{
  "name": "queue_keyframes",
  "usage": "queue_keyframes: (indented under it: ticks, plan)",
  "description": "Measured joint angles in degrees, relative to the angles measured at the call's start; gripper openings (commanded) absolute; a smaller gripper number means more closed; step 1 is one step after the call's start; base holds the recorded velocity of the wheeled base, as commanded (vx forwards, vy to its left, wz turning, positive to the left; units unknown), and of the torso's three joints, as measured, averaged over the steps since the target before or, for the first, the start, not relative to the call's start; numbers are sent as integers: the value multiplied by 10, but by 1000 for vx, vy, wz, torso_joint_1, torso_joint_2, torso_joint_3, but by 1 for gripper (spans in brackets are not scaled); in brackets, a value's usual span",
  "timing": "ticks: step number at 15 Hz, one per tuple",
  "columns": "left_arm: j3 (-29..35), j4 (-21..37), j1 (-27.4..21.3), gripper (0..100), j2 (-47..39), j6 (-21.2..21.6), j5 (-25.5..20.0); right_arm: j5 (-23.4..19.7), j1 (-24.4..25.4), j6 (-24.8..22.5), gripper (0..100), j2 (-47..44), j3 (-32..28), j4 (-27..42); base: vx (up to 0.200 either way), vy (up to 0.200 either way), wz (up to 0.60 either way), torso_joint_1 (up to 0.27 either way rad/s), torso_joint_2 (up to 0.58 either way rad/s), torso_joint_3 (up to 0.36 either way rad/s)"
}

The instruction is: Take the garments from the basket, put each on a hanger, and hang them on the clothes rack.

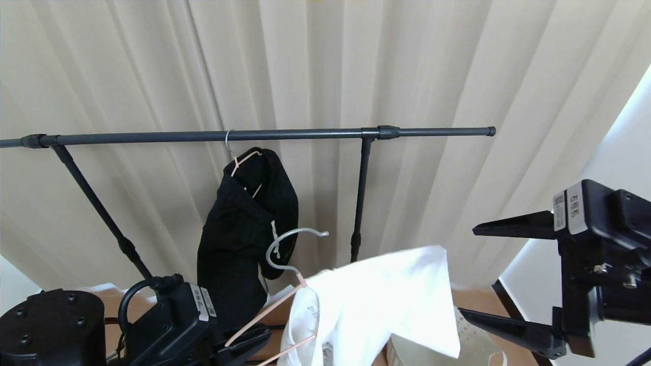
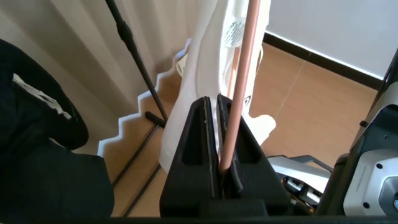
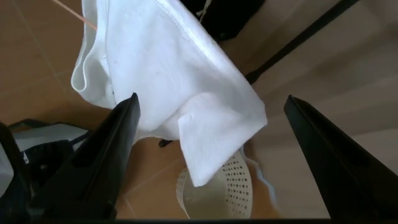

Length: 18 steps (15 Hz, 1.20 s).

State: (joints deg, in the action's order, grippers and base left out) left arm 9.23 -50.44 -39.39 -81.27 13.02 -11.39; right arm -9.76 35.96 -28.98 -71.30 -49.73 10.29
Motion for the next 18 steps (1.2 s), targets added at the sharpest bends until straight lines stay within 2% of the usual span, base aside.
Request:
queue_keyframes:
  ticks: [3, 5, 9, 12, 18]
  plan:
    - [-8, 0, -1, 0, 7, 10, -2, -101, -46, -92, 100, -28, -94, 124, 0, 0, 0, 0, 0, 0]
    - [-9, 0, -1, 0, 7, 24, -10, -151, -75, -154, 100, -73, -158, 198, 0, 0, 0, 0, 0, 0]
    - [-17, 0, -1, 0, 9, 53, -26, -176, -92, -239, 100, -183, -271, 304, 0, 0, 0, 0, 0, 0]
    - [-20, 0, -1, 0, 9, 59, -26, -201, -69, -247, 100, -234, -303, 316, 0, 0, 0, 0, 0, 0]
    - [-18, 0, -1, 0, 8, 59, -25, -200, -17, -245, 100, -285, -306, 315, 0, 0, 0, 0, 0, 0]
